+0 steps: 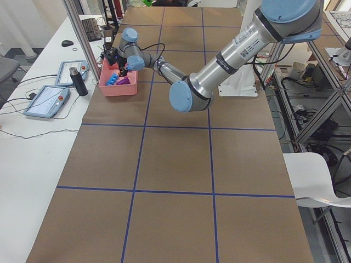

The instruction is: Put all blocks into box

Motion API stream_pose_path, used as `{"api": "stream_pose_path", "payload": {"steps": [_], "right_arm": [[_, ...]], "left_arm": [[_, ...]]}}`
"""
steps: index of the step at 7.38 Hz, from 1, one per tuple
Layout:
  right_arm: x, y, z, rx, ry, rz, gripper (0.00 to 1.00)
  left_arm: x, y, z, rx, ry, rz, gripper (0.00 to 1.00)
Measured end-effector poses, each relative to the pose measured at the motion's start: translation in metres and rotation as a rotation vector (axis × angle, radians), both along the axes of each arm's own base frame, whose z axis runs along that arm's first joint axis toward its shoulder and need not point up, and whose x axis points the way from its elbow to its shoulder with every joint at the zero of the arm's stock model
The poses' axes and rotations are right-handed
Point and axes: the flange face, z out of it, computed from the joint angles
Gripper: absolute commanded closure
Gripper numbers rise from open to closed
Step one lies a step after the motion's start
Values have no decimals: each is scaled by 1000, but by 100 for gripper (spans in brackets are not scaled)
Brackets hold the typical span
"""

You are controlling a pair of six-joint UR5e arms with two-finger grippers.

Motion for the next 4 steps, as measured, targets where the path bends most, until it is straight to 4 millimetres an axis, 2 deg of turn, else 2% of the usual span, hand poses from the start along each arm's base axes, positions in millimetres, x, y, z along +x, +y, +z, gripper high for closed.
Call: {"api": "stream_pose_path", "payload": {"steps": [2,3,4], "right_arm": [[-96,-29,-69,27,-55,22,100],[-143,-47,-99,40,-74,31,100],[-188,-64,-117,64,-93,46,100]], "left_arm": [[-59,25,66,39,-98,57,0],[-85,42,89,51,-147,91,0],[-106,63,111,61,-195,124,0]]}}
